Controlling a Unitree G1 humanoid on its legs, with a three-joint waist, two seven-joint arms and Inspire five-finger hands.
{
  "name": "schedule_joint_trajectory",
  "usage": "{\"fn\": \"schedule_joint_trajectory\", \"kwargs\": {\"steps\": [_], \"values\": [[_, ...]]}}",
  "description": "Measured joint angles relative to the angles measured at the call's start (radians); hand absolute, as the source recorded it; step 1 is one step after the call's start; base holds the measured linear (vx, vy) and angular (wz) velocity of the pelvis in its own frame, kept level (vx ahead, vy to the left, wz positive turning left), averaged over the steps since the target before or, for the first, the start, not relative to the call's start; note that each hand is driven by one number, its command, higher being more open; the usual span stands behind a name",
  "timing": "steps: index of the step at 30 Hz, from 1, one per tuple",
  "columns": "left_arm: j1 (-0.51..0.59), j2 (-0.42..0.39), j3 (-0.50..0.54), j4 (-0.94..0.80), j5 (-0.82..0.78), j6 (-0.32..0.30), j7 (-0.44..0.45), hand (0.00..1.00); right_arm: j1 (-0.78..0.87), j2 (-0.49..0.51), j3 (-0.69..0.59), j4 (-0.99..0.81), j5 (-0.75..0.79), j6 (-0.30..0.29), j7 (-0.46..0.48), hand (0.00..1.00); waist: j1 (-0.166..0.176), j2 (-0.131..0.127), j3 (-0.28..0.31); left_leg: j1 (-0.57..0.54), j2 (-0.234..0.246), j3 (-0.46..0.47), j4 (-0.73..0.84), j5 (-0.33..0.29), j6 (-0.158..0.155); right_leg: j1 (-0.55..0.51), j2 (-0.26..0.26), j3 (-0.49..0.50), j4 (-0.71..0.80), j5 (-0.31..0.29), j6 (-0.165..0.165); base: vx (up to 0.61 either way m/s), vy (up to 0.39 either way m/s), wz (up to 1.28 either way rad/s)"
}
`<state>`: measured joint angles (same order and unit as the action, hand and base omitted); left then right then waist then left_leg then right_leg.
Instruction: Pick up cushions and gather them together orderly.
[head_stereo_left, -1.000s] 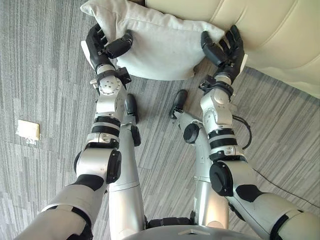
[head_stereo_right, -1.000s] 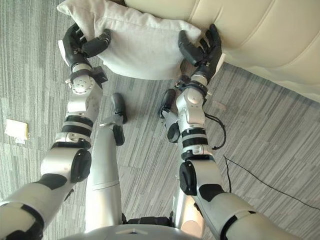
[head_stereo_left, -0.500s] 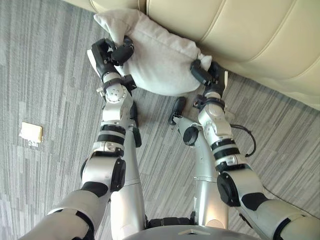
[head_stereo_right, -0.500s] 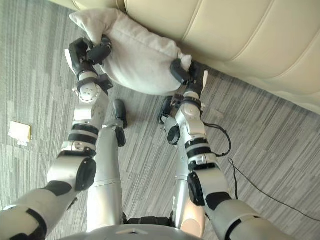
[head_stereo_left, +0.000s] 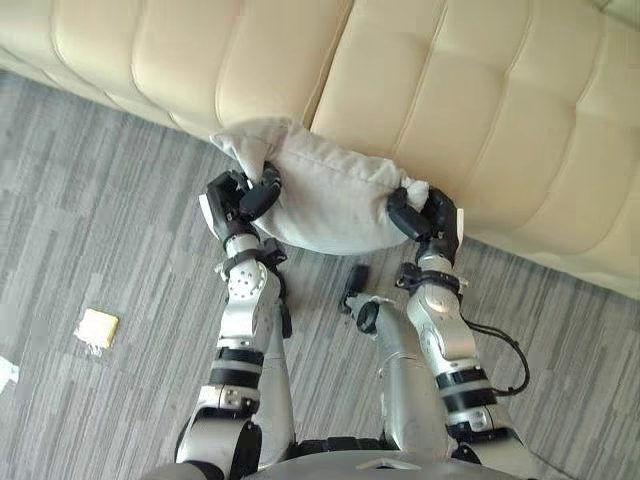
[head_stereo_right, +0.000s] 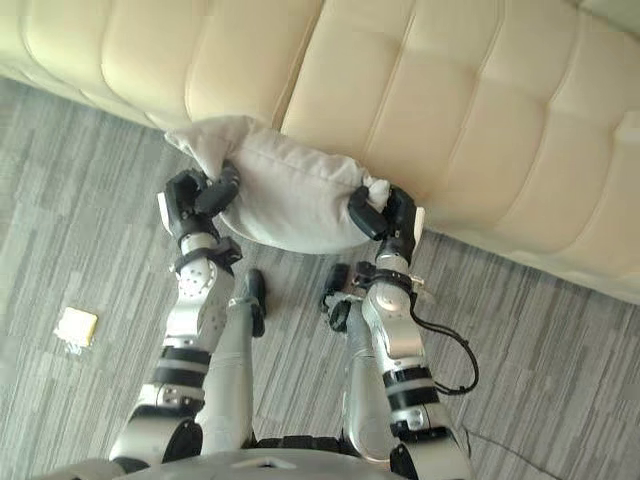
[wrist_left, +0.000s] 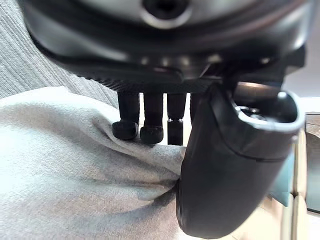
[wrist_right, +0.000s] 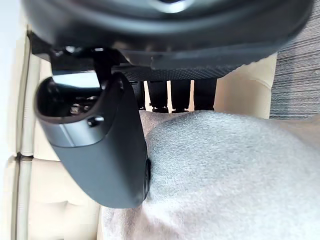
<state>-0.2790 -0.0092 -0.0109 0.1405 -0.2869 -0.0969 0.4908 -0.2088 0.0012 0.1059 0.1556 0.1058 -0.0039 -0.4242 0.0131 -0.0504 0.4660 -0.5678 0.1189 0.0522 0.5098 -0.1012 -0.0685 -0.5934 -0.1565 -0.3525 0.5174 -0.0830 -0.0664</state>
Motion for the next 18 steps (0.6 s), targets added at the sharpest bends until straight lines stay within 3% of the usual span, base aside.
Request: {"fn": "schedule_joint_trajectory", "kwargs": {"steps": [3,7,13,18], "values": [[0.069,0.005,-0.035,-0.041,-0.018,-0.014,-0.003,0.0,0.05,-0.01,0.022,-0.015,-0.025,0.0,0.007,0.0,0.009,0.007,-0.009,0.091,-0.01,0.009,-0.067,0.015,-0.007,0.066,0.004,0.001,-0.024,-0.003,0.0,0.12,-0.035,-0.01],[0.183,0.026,-0.094,-0.053,-0.02,-0.029,-0.017,0.0,0.126,-0.047,0.047,-0.015,-0.098,0.001,0.028,0.0,0.008,0.03,-0.085,0.205,-0.016,0.024,-0.167,0.026,-0.01,0.149,0.016,0.011,-0.076,-0.011,0.007,0.14,-0.037,-0.07],[0.334,0.061,-0.146,-0.094,-0.037,-0.029,-0.045,0.0,0.197,-0.07,0.047,-0.016,-0.15,0.002,0.053,0.0,0.004,0.031,-0.174,0.34,-0.016,0.051,-0.263,0.028,-0.011,0.245,0.041,0.042,-0.136,-0.013,0.02,0.11,-0.005,-0.18],[0.405,0.062,-0.176,-0.134,-0.059,-0.028,-0.064,0.0,0.249,-0.086,0.047,-0.057,-0.165,0.002,0.062,0.0,0.004,0.025,-0.214,0.401,-0.016,0.064,-0.244,-0.016,-0.005,0.304,0.049,0.067,-0.141,-0.025,0.041,0.07,0.046,-0.13]]}}
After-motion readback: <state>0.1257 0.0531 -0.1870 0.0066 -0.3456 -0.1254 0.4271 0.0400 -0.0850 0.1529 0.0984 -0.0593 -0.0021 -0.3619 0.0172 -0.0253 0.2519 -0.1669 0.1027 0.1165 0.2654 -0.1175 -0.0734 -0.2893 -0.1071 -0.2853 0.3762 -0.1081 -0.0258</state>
